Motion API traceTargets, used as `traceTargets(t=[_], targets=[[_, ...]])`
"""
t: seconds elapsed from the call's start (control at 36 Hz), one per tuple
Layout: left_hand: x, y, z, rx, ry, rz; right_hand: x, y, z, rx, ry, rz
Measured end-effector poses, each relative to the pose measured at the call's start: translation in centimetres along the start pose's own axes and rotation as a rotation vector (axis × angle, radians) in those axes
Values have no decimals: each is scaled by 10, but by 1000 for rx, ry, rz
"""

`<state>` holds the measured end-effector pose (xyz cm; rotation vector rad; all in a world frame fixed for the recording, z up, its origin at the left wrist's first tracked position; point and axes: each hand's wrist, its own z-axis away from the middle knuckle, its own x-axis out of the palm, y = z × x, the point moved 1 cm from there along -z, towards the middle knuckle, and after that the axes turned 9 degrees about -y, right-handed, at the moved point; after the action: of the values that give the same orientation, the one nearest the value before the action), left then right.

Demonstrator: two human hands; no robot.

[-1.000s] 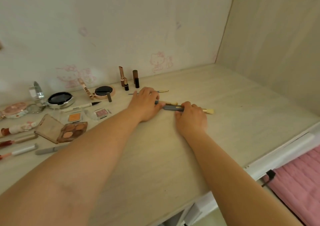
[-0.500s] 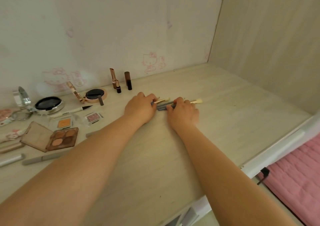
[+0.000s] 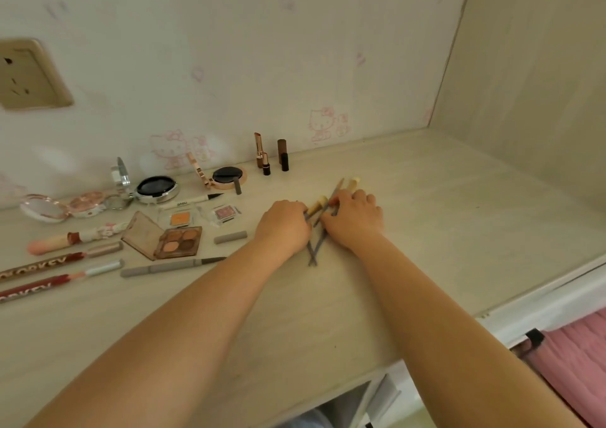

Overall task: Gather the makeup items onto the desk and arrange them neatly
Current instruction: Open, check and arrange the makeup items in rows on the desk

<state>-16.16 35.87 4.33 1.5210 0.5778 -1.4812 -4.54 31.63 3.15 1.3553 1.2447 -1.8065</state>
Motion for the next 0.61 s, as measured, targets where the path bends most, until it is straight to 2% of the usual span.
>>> traceTargets(t=[0.17,0.25,0.39,0.61], targets=[[0,-8,16,-20,150,250,1,4,4,-77,19,6],[1,-9,24,26,173,198,1,7,5,-109,14,-20],[2,-11,24,-28,138,88,0,14,7,-109,26,-111],[4,-13,33,-50,136,129,1,13,6,-46,89,-160]])
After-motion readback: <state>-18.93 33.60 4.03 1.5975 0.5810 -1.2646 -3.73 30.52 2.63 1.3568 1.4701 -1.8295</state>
